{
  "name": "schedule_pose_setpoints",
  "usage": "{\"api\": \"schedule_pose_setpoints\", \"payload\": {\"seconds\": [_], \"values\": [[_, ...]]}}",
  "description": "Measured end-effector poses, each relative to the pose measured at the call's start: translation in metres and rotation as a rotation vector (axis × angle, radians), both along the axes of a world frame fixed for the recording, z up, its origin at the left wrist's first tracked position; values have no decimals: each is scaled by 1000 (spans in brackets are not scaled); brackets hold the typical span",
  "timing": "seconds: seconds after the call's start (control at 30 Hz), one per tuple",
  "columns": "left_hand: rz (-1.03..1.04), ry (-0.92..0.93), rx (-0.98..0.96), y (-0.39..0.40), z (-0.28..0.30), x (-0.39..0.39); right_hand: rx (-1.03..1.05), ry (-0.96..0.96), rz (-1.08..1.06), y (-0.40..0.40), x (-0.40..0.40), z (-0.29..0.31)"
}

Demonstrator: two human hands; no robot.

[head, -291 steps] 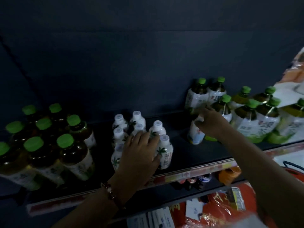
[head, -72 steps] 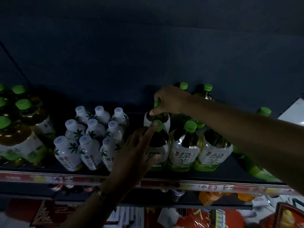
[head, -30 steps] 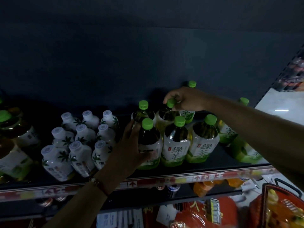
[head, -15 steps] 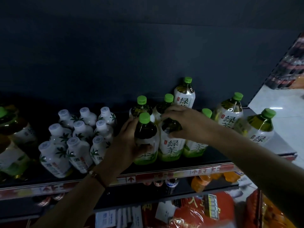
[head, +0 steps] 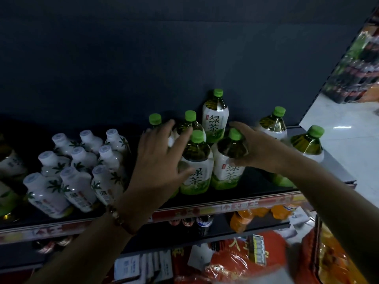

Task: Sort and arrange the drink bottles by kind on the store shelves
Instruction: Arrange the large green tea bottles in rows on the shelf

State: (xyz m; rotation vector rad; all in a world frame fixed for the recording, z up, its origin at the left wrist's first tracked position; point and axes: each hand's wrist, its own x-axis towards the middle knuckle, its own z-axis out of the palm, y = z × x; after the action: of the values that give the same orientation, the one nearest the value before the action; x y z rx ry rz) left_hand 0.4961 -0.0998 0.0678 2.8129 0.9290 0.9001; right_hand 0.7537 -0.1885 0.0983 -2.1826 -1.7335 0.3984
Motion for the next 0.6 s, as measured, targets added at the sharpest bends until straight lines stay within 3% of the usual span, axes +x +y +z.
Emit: {"api": "schedule_pose_setpoints", "payload": {"seconds": [0.13, 0.27, 0.43, 0.53, 0.6], "values": [[31, 197, 70, -1, -7, 33, 93, 56, 59, -1, 10, -9], [70, 124, 119, 1, -17, 38, 89, 86, 108, -2, 15, -12], [113, 77, 106, -11, -25, 42, 168, 334, 12, 36, 27, 19], [177, 68, 51, -17, -24, 49, 243, 232, -49, 102, 48, 31], [203, 34, 21, -19, -24, 53, 156, 171, -86, 146, 60, 26]]}}
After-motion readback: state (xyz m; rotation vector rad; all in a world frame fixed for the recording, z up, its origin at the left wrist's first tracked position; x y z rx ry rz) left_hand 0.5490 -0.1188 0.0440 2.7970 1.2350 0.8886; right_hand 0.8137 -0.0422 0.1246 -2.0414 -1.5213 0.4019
